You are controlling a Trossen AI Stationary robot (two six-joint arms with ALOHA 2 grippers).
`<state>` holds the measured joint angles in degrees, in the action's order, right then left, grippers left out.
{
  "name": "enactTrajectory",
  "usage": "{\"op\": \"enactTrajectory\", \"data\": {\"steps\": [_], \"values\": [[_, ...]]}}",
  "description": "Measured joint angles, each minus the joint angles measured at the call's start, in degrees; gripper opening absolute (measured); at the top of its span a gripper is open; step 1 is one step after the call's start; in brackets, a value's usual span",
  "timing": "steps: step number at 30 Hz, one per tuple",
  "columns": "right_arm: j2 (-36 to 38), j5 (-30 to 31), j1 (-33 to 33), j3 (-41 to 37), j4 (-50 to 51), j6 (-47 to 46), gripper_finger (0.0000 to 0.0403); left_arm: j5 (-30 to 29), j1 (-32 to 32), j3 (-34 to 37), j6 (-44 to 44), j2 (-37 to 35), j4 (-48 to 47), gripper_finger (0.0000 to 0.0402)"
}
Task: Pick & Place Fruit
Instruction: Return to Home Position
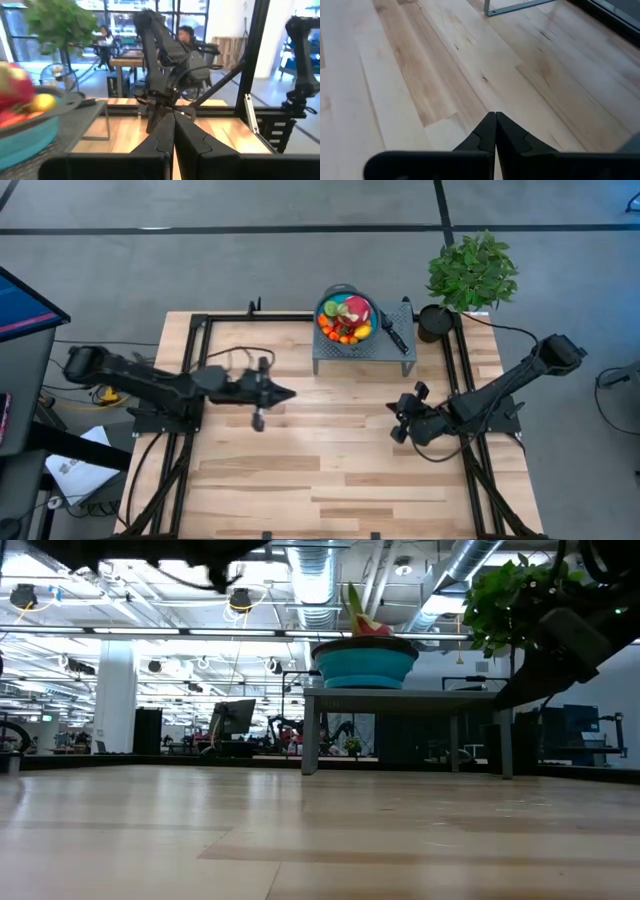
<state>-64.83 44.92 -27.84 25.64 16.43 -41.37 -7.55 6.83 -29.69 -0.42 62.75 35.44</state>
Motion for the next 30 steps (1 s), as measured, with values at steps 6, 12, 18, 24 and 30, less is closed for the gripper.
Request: {"op": "enactTrajectory", "data": {"steps": [6,12,18,24,30], "values": [[-0.01,0.01,1.07,-0.02,0.62,-0.08,0.0,0.06,0.12,7.53,-0.62,-12.59,-0.14,0.0002],[-0.01,0.65,1.7,-0.02,0.2,-0.16,0.0,0.0,-0.43,11.28,-0.74,-17.98,0.06,0.0002],[0.02,1.4,4.17,-0.02,-4.2,7.04,0.0,0.07,-0.96,14.84,5.46,-18.09,0.2,0.0002],[0.02,-12.07,8.83,-0.02,-15.13,21.51,0.0,0.07,-0.96,17.85,1.79,-18.15,1.72,0.0002],[2.36,-25.44,17.08,0.01,-22.46,32.49,0.0,0.07,-0.96,18.32,1.72,-18.15,2.97,0.0002]]}}
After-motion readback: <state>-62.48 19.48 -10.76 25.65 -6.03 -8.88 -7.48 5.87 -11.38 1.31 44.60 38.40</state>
